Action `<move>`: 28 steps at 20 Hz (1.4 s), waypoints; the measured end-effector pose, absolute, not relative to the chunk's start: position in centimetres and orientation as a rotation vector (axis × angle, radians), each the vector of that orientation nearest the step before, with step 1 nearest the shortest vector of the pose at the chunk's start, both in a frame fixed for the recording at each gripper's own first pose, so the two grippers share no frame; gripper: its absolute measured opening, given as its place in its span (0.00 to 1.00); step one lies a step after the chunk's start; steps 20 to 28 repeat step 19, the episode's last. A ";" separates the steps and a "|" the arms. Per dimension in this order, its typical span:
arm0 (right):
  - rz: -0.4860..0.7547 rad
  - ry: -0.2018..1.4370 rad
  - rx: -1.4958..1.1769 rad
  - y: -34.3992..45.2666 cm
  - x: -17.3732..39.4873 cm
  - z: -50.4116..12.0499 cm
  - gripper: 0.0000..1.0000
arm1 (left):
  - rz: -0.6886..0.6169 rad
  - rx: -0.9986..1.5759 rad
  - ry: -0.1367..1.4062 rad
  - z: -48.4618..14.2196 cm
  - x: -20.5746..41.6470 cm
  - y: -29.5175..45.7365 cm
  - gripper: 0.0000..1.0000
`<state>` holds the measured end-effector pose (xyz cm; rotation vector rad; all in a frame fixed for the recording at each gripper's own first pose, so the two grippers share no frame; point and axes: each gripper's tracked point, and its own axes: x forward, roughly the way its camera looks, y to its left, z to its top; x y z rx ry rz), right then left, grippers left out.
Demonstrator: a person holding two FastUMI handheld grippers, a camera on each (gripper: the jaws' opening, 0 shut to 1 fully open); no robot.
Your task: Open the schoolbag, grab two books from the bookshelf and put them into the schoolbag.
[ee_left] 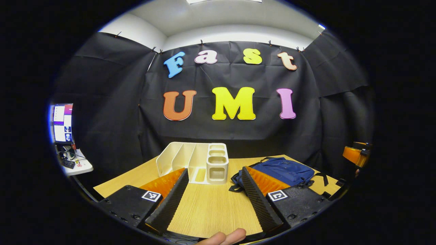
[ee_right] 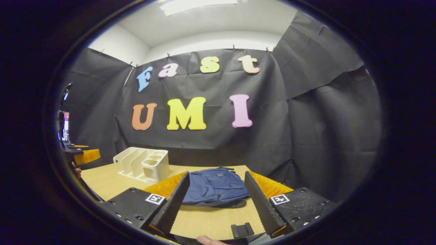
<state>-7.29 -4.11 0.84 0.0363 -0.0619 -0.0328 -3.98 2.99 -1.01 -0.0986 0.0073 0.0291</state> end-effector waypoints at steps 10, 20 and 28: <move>-0.024 -0.050 0.017 -5.9 -6.4 -0.3 0.97 | 0.006 -0.073 -0.004 -1.3 -3.4 1.2 0.98; -0.015 -0.063 -0.008 -9.2 -4.6 -1.6 0.96 | 0.077 -0.083 0.003 -3.2 -1.1 1.0 0.98; -0.015 -0.063 -0.008 -9.2 -4.6 -1.6 0.96 | 0.077 -0.083 0.003 -3.2 -1.1 1.0 0.98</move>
